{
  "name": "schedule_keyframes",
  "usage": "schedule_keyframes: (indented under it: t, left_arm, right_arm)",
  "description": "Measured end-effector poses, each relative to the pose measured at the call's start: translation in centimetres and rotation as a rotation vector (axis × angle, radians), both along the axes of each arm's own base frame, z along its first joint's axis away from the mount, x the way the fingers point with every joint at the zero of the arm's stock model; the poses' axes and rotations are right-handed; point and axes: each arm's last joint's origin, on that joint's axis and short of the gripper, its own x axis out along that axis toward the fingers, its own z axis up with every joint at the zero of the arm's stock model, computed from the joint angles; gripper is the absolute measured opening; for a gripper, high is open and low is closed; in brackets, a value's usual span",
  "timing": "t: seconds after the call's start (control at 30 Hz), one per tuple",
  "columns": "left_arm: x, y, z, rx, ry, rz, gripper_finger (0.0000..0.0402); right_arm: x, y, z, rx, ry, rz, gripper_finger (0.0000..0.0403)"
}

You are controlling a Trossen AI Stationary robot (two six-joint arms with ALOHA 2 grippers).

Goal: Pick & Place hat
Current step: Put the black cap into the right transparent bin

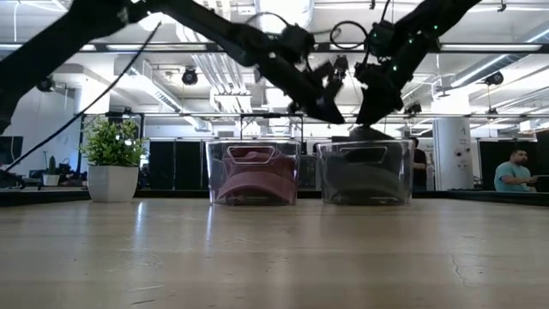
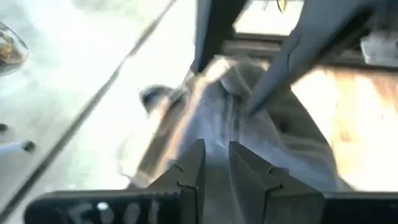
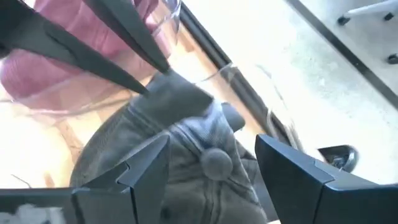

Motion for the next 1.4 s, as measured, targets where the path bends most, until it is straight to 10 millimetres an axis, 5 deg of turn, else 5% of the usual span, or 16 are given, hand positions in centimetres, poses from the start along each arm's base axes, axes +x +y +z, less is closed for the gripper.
schedule_keyframes:
  t: [0.2, 0.4, 0.67, 0.87, 1.07, 1.4]
  left_arm:
    - [-2.8, -0.2, 1.0, -0.049, 0.143, 0.105, 0.0065]
    - [-5.5, -1.9, 2.8, -0.111, 0.157, 0.184, 0.0064]
    - [-9.8, -3.9, 2.2, -0.122, 0.152, 0.329, 0.0064]
    - [-12.1, -5.0, 0.0, -0.201, 0.042, 0.392, 0.0064]
    - [-13.1, -5.4, -1.3, -0.214, -0.083, 0.404, 0.0064]
    - [-13.3, -5.5, -2.0, -0.212, -0.076, 0.403, 0.0064]
  right_arm:
    - [0.9, -0.5, 1.9, -0.011, -0.029, 0.008, 0.0231]
    - [3.1, -1.3, -0.2, 0.044, -0.002, 0.085, 0.0231]
    - [5.7, -2.5, -3.7, 0.047, 0.1, 0.209, 0.0227]
    - [7.0, -2.7, -2.4, 0.003, 0.068, 0.271, 0.0216]
    - [7.9, -3.0, -2.4, -0.023, 0.078, 0.312, 0.0207]
    - [8.2, -3.4, -7.3, 0.156, 0.224, 0.302, 0.0173]
